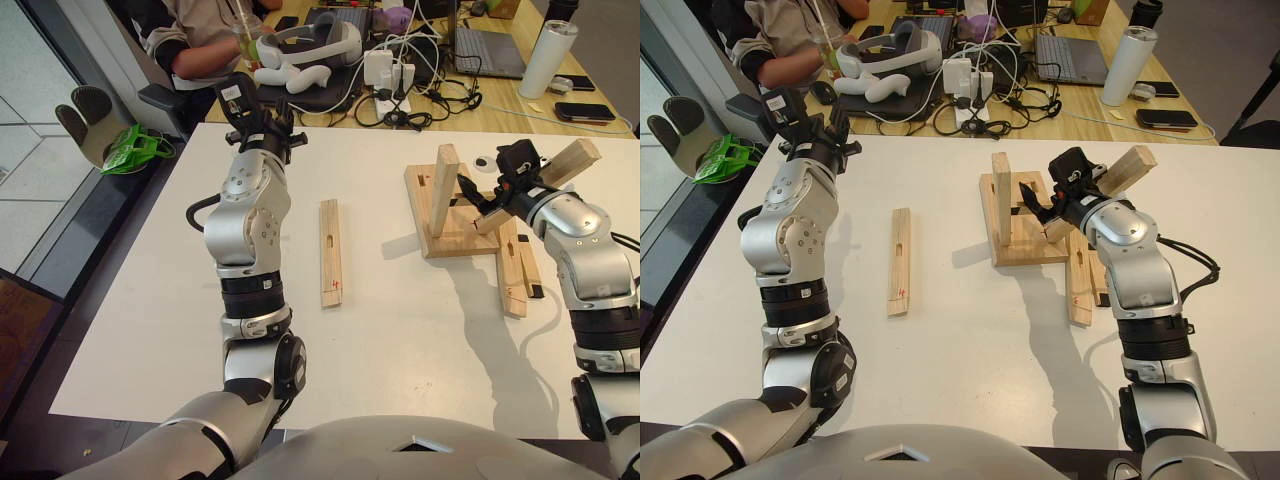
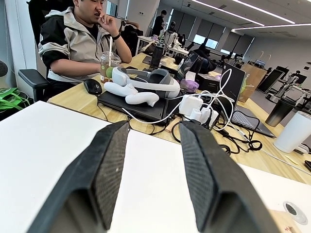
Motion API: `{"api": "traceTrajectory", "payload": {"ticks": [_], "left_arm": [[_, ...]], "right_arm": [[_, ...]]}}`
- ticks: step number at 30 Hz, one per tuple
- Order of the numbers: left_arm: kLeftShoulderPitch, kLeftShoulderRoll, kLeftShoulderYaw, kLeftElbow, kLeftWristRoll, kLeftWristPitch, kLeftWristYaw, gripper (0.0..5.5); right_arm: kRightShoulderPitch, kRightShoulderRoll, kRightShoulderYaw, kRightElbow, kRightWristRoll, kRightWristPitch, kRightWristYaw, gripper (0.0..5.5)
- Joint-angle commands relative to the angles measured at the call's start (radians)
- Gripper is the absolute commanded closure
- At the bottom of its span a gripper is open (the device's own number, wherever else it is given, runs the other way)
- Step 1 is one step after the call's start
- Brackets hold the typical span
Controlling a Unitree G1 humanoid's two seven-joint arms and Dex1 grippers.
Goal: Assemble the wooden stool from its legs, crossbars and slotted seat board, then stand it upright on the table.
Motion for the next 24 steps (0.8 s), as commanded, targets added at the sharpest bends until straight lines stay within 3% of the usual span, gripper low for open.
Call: {"api": "traceTrajectory", "payload": {"ticks": [1,8,13,17,24], "left_arm": [[-0.019,0.002,-0.008,0.002,-0.003,0.001,0.006,3.6],[-0.043,0.01,-0.003,0.01,-0.008,-0.015,-0.003,3.6],[0.12,0.004,-0.057,-0.057,0.01,0.032,-0.023,3.6],[0.239,0.006,-0.096,-0.148,0.015,0.086,-0.032,3.6],[0.247,0.0,-0.097,-0.174,0.015,0.107,-0.023,3.6]], "right_arm": [[0.026,0.022,0.029,0.12,-0.04,0.01,-0.007,1.2],[-0.212,0.188,-0.153,0.003,0.088,-0.103,-0.164,1.2],[-0.504,0.314,-0.17,-0.224,0.315,0.048,-0.18,1.2],[-0.529,0.317,-0.142,-0.285,0.353,0.149,-0.189,1.2],[-0.506,0.297,-0.134,-0.329,0.354,0.226,-0.206,1.2]]}}
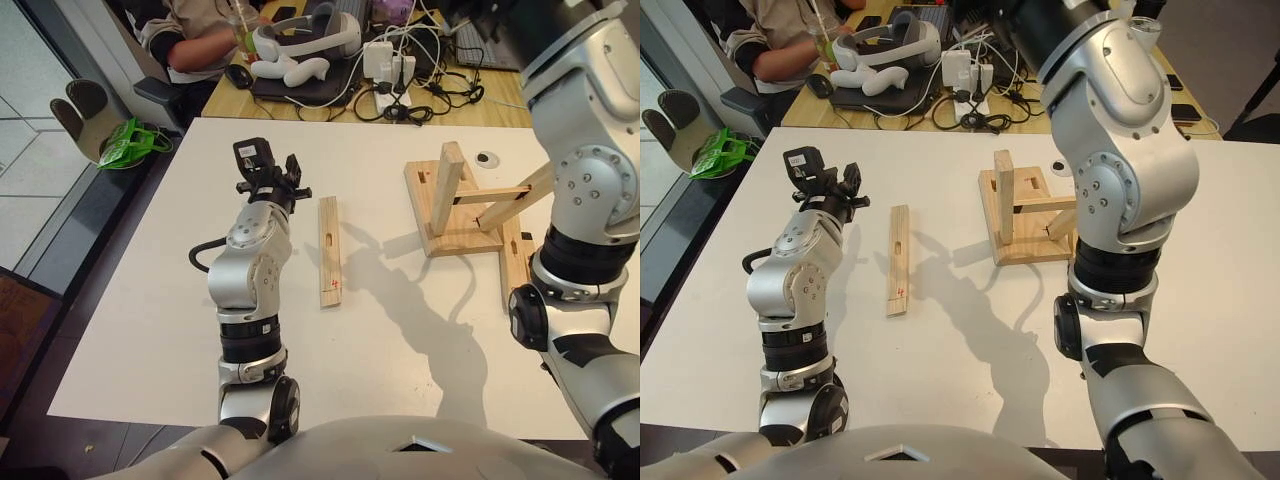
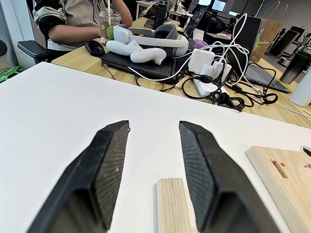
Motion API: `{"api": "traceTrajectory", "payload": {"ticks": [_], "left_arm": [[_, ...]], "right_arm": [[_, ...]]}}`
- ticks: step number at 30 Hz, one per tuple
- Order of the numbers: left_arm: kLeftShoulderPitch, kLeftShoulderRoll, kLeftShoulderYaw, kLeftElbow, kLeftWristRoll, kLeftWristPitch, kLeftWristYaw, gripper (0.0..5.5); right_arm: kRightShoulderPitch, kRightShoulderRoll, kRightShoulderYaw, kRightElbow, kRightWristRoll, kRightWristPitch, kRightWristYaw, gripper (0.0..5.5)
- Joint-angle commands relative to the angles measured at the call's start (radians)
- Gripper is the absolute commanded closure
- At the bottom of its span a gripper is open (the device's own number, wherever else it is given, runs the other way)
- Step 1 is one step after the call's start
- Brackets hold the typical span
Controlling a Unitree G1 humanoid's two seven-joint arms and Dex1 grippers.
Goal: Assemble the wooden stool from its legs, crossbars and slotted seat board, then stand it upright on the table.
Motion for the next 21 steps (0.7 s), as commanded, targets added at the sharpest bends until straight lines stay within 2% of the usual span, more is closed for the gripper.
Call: {"api": "traceTrajectory", "payload": {"ticks": [1,3,5,7,13,16,21], "left_arm": [[-0.002,-0.006,-0.006,-0.011,0.004,0.023,0.009,3.6],[-0.002,-0.008,-0.003,-0.015,0.003,0.023,0.013,3.6],[-0.002,-0.01,0.0,-0.015,0.004,0.021,0.016,3.6],[-0.002,-0.014,-0.004,-0.014,0.004,0.021,0.018,3.6],[-0.029,-0.01,0.006,-0.009,0.002,0.014,0.023,3.6],[-0.039,-0.009,0.012,-0.004,0.001,0.009,0.024,3.6],[-0.036,-0.019,0.012,-0.008,0.002,0.007,0.027,3.6]], "right_arm": [[0.066,-0.02,0.007,-0.066,0.018,0.089,-0.012,1.2],[0.243,-0.064,0.028,-0.092,0.033,0.226,-0.006,1.2],[0.43,-0.162,0.094,-0.071,0.004,0.369,0.013,1.2],[0.526,-0.189,0.097,-0.046,-0.017,0.415,0.0,1.2],[0.422,-0.067,0.036,-0.054,0.032,0.311,-0.021,1.2],[0.318,-0.038,0.02,-0.077,0.004,0.176,-0.017,1.2],[0.245,-0.034,0.066,-0.135,-0.021,0.077,0.0,1.2]]}}
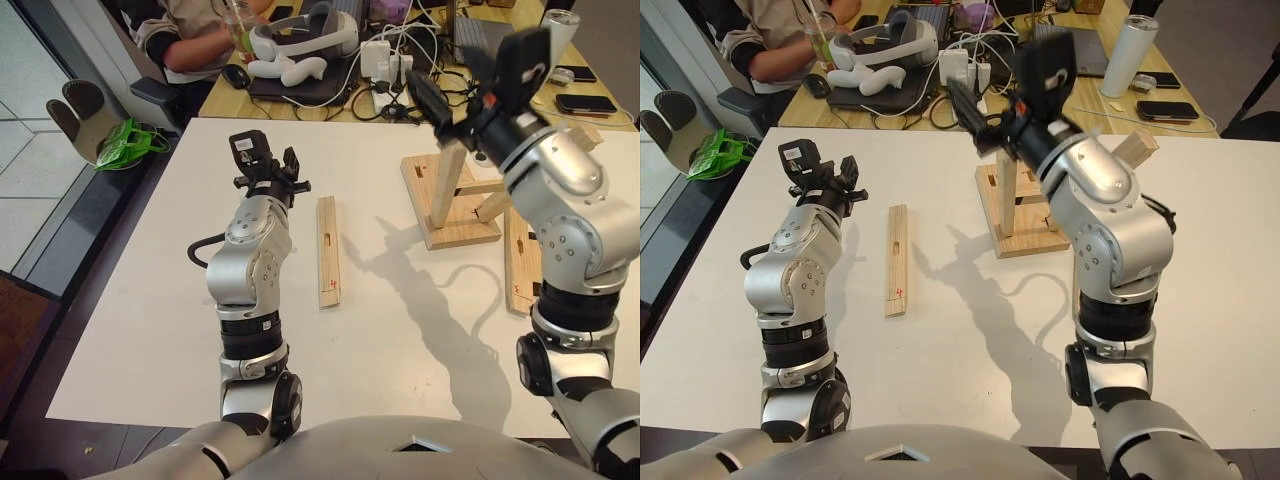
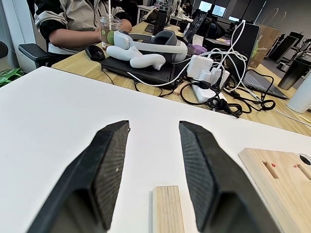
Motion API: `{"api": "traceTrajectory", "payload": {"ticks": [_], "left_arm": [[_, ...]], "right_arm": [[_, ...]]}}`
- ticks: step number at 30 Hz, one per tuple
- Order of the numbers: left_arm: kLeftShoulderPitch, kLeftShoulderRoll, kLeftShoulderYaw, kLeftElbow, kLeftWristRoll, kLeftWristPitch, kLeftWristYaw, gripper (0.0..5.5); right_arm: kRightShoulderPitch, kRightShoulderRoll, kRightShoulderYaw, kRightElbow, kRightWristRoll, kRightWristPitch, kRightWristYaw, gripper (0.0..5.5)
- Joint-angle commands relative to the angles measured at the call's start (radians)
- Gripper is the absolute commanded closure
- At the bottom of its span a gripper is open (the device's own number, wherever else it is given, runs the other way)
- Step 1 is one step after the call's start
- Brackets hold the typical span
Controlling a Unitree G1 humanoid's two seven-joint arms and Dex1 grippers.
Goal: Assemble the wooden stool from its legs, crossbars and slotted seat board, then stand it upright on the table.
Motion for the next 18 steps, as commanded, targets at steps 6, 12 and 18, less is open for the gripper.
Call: {"api": "traceTrajectory", "payload": {"ticks": [6,12,18], "left_arm": [[0.003,-0.006,0.004,-0.016,0.004,0.006,0.015,3.6],[-0.009,-0.013,0.001,0.004,0.003,0.0,0.015,3.6],[-0.02,-0.013,0.009,0.019,0.003,-0.012,0.018,3.6]], "right_arm": [[0.167,-0.089,0.173,-0.228,-0.158,-0.021,-0.009,1.2],[0.303,0.031,0.265,-0.282,0.035,0.153,0.011,1.2],[0.338,0.051,0.26,-0.062,-0.195,0.179,-0.213,1.2]]}}
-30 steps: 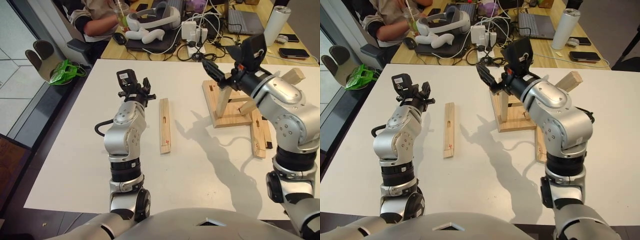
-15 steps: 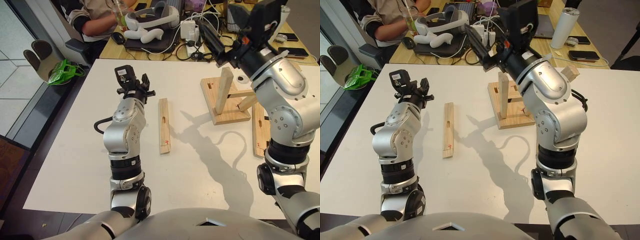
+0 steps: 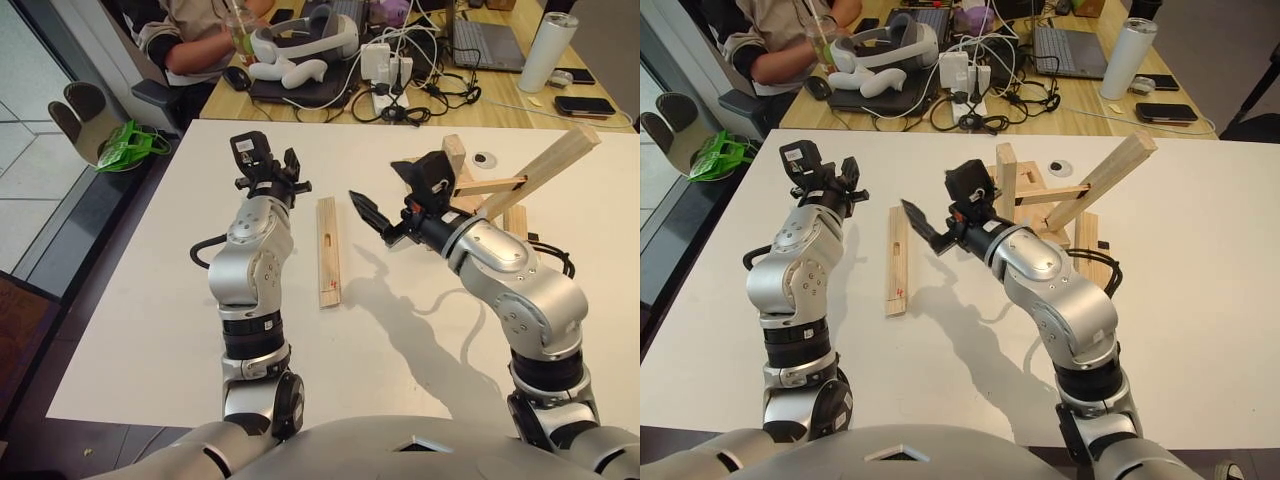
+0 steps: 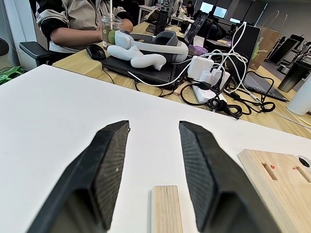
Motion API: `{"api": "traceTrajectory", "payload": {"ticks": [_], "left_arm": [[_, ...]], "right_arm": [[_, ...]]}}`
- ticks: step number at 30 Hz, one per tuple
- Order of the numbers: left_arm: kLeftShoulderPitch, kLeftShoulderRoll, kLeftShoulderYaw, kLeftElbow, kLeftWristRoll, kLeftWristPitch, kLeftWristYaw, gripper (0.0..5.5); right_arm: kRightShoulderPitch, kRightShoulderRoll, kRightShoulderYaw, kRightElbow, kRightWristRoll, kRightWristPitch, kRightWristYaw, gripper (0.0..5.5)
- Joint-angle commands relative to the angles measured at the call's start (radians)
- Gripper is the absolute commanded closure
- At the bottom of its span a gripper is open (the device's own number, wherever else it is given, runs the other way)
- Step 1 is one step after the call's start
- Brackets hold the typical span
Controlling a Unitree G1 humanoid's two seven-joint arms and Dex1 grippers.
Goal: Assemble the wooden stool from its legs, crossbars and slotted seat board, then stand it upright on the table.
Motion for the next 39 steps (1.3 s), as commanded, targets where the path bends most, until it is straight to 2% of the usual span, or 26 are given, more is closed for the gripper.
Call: {"api": "traceTrajectory", "payload": {"ticks": [1,6,8,11,14,18,21,26,30,34,37,39], "left_arm": [[-0.016,-0.003,0.003,0.005,0.005,-0.006,0.01,3.6],[-0.002,-0.008,0.011,-0.006,0.004,-0.012,0.022,3.6],[0.005,-0.016,0.007,-0.007,0.005,-0.015,0.028,3.6],[0.002,-0.017,0.008,-0.003,0.006,-0.015,0.027,3.6],[-0.004,-0.013,0.016,-0.006,0.005,-0.015,0.028,3.6],[0.009,-0.014,0.022,-0.027,0.005,-0.009,0.034,3.6],[0.015,-0.017,0.021,-0.03,0.005,-0.007,0.036,3.6],[0.007,-0.019,0.011,-0.02,0.002,-0.002,0.031,3.6],[0.008,-0.016,-0.003,-0.017,0.001,0.007,0.021,3.6],[0.01,-0.015,-0.006,-0.028,-0.001,0.02,0.018,3.6],[0.01,-0.02,-0.01,-0.028,0.0,0.024,0.017,3.6],[0.006,-0.025,-0.015,-0.02,0.0,0.021,0.016,3.6]], "right_arm": [[0.038,-0.023,-0.011,0.038,-0.128,0.01,-0.1,1.2],[0.114,-0.127,-0.043,-0.063,-0.188,0.002,-0.06,1.2],[0.097,-0.13,-0.041,-0.111,-0.152,-0.091,0.017,1.2],[-0.072,-0.036,-0.102,-0.179,-0.061,-0.235,0.08,1.2],[-0.187,-0.091,-0.152,-0.166,-0.23,-0.361,0.0,1.2],[0.065,-0.148,-0.178,-0.285,-0.268,-0.34,0.023,1.2],[0.216,-0.142,-0.215,-0.326,-0.218,-0.288,0.05,1.2],[0.248,-0.145,-0.255,-0.223,-0.237,-0.323,0.046,1.2],[0.258,-0.111,-0.277,-0.144,-0.246,-0.319,0.015,1.2],[0.302,-0.076,-0.244,-0.158,-0.206,-0.247,0.028,1.2],[0.27,0.056,-0.194,-0.212,-0.032,-0.055,0.043,1.2],[0.176,0.161,-0.133,-0.177,0.059,-0.01,0.062,1.2]]}}
